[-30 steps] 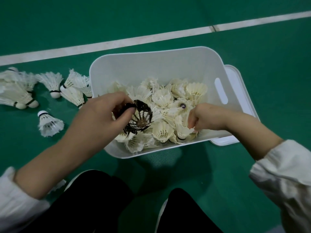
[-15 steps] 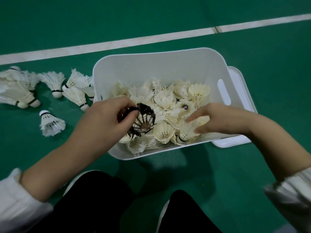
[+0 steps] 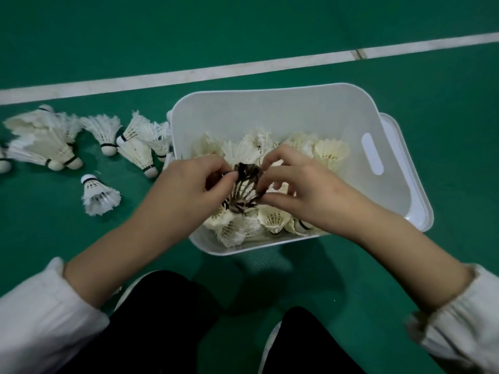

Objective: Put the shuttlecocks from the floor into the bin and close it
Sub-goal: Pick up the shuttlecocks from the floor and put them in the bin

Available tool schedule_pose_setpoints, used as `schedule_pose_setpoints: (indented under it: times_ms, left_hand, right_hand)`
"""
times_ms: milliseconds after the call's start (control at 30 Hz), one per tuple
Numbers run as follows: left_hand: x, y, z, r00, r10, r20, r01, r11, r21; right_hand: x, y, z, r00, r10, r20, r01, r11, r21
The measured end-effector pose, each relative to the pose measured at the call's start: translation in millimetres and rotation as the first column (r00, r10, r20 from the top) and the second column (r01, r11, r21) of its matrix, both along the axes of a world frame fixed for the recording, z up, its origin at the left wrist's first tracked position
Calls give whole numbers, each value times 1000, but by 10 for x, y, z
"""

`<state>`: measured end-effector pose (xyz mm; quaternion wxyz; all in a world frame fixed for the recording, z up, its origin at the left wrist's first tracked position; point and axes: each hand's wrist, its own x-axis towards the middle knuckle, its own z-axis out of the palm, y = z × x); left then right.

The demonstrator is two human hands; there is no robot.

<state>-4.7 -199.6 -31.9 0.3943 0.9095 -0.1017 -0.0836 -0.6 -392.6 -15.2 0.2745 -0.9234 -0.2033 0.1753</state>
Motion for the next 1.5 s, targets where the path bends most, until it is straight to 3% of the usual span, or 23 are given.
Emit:
schedule_pose_setpoints:
  times_ms: [133,233,367,467,567,667,767,833,967,1067,1133,1200,1267,1333,1433,1500]
  left_hand:
    - [60,145,75,999,6,49,-5,1000,-29]
    - [89,286,63,997,22,68,-23,1000,12]
    - [70,378,10,994,25,103,-29,999,36]
    - [48,442,-10,991,15,133,-18,1000,19]
    - [0,625,1,991,-19,132,18,1000,9]
    - [-94,948,-67,993,45,109,-47,999,18]
    - [-214,1283,-189,989,138,55,-140,989,45]
    - [-278,1451,-261,989,144,17,-145,985,98]
    - [-353,1734,-443,988,138,-68,-121,970,209]
    - [-546,1962,-697,946,125,-299,-17,940,340]
    - [-785,2042,-887,860,112,-497,155,872,465]
    - [-995,2033,-1037,797,89,-598,265,837,478]
    - [-1078,2023,-1137,845,97,-525,183,871,456]
    - [-1016,2030,-1148,903,184,-387,-25,924,381]
    - [-815,2062,-1074,876,378,-299,-317,919,233]
    - [-646,2069,-1035,861,405,-307,-370,914,170]
  right_hand:
    - [51,-144,12,994,-89,66,94,992,-89]
    - [61,-179,-103,997,-6,75,29,951,-307]
    - [74,-33,-361,960,279,-30,-230,719,-656]
    - [111,24,-400,928,364,-80,-297,591,-750]
    - [118,81,-355,916,386,-111,-322,541,-777]
    - [154,134,-125,945,311,-101,-275,588,-761]
    - [179,368,144,931,339,131,-188,757,-626]
    - [158,722,264,876,405,262,-255,850,-462]
    - [103,1648,89,773,533,343,-469,845,-256]
    - [-26,2250,-347,791,555,257,-518,831,-203]
    - [-132,2491,-661,829,554,69,-522,813,-257]
    - [-227,2607,-912,843,532,-86,-532,798,-283]
    - [-293,2643,-1052,851,496,-172,-525,815,-247]
    - [-326,2622,-1094,867,456,-203,-490,852,-181]
    - [-350,2557,-1049,891,437,-126,-451,884,-121]
    - [-346,2531,-987,906,421,-44,-423,902,-86]
